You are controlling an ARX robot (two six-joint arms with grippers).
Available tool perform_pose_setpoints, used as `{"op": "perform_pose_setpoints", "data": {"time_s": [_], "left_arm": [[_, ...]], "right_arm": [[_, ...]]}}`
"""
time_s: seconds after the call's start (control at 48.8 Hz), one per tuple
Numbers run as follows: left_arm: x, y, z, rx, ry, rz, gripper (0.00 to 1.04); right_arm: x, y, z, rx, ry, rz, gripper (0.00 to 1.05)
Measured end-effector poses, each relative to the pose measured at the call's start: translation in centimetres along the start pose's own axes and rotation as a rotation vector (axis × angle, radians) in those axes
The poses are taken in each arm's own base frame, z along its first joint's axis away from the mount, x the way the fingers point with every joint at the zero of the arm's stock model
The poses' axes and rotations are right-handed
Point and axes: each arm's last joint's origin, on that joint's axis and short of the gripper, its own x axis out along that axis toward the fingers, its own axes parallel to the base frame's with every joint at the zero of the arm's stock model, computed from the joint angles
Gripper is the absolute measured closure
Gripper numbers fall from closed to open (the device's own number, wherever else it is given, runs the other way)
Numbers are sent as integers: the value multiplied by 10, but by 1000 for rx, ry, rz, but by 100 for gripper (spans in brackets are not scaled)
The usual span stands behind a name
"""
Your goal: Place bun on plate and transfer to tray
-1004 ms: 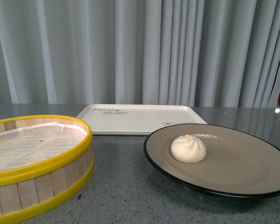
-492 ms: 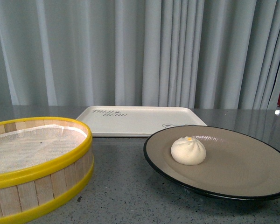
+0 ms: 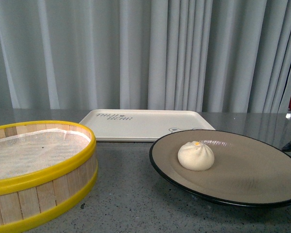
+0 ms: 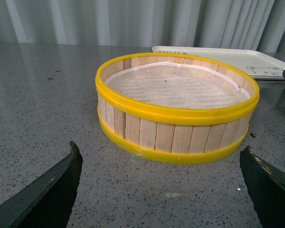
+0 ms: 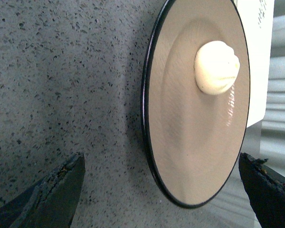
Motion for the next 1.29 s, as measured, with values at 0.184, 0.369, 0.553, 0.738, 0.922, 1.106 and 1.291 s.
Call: {"op": "perform_pose_setpoints", "data": {"time_s": [0.184,0.369,0.553,0.738,0.922,1.106,1.291], "left_arm": [[0,0,0,0,0,0,7],[0,0,0,0,0,0,7],[0,0,0,0,0,0,7],[0,0,0,0,0,0,7],[0,0,0,0,0,0,7],[0,0,0,0,0,0,7],[0,0,0,0,0,0,7]], "right_arm": [[19,-3,-1,-34,-16,13,8],[34,-7,-4,-48,-25,24,8],[49,-12,-7,-65,-22,29,8],[66,-16,-4,-88,-30,40,8],[79,-15,-5,-100,-25,64,38],[83,-15,-2,-148,-24,45,75],[76,-22,4,-229,-15,-48,102]]}}
